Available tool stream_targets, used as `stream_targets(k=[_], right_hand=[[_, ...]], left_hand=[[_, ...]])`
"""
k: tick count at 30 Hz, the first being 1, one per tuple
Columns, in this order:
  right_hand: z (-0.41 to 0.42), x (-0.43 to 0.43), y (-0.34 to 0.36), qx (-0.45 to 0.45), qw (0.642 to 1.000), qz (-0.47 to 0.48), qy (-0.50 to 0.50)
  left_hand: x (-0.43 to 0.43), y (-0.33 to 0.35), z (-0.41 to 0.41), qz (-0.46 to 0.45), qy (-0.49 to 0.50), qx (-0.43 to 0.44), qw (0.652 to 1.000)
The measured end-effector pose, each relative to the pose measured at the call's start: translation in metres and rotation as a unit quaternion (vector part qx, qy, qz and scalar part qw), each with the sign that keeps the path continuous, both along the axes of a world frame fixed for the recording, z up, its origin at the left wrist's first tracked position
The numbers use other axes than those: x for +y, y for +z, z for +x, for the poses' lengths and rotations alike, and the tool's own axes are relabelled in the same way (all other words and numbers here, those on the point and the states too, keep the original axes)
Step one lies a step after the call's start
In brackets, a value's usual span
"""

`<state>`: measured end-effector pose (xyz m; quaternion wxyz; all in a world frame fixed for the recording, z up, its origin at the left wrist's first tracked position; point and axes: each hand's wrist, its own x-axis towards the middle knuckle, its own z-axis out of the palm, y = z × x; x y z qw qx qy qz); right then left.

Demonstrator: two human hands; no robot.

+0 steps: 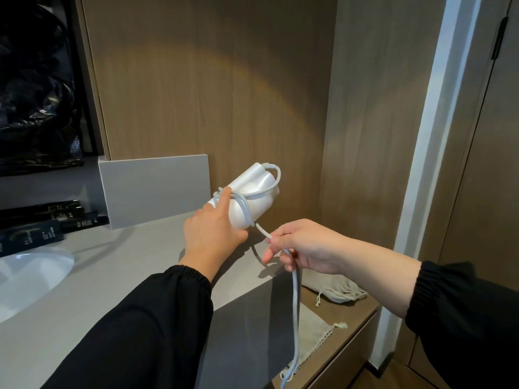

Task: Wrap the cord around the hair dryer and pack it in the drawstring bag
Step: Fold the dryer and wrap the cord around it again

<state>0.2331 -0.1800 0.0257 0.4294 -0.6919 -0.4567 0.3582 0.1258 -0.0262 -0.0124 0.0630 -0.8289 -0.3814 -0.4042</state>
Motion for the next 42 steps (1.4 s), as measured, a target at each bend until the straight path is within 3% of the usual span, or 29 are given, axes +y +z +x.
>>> stream_targets(k=[5, 9, 13, 17, 22, 29, 38, 42], right_hand=[[0.002, -0.004, 0.009, -0.14, 0.985, -0.051, 0.088], [0.003, -0.01, 0.019, -0.282, 0.938, -0.125, 0.156], [0.005, -0.007, 0.029, -0.338, 0.936, -0.024, 0.093], [0.013, -0.002, 0.033, -0.411, 0.909, 0.07, 0.001], [0.037, 0.0, 0.042, -0.454, 0.872, 0.137, -0.12], [0.049, 0.004, 0.053, -0.502, 0.842, 0.11, -0.167], [0.055, -0.003, 0.06, -0.503, 0.853, 0.064, -0.122], [0.068, -0.002, 0.064, -0.434, 0.898, 0.054, -0.049]], left_hand=[[0.003, -0.002, 0.001, 0.009, 0.012, 0.026, 1.0], [0.004, -0.001, 0.0, 0.022, 0.028, 0.068, 0.997], [0.002, -0.001, -0.001, 0.064, 0.026, 0.114, 0.991], [0.0, 0.001, -0.001, 0.11, -0.02, 0.156, 0.981], [-0.003, 0.001, 0.003, 0.165, -0.067, 0.158, 0.971], [-0.004, 0.0, 0.004, 0.191, -0.096, 0.186, 0.959], [-0.013, 0.001, 0.008, 0.22, -0.16, 0.213, 0.939], [-0.016, 0.001, 0.01, 0.241, -0.186, 0.192, 0.933]])
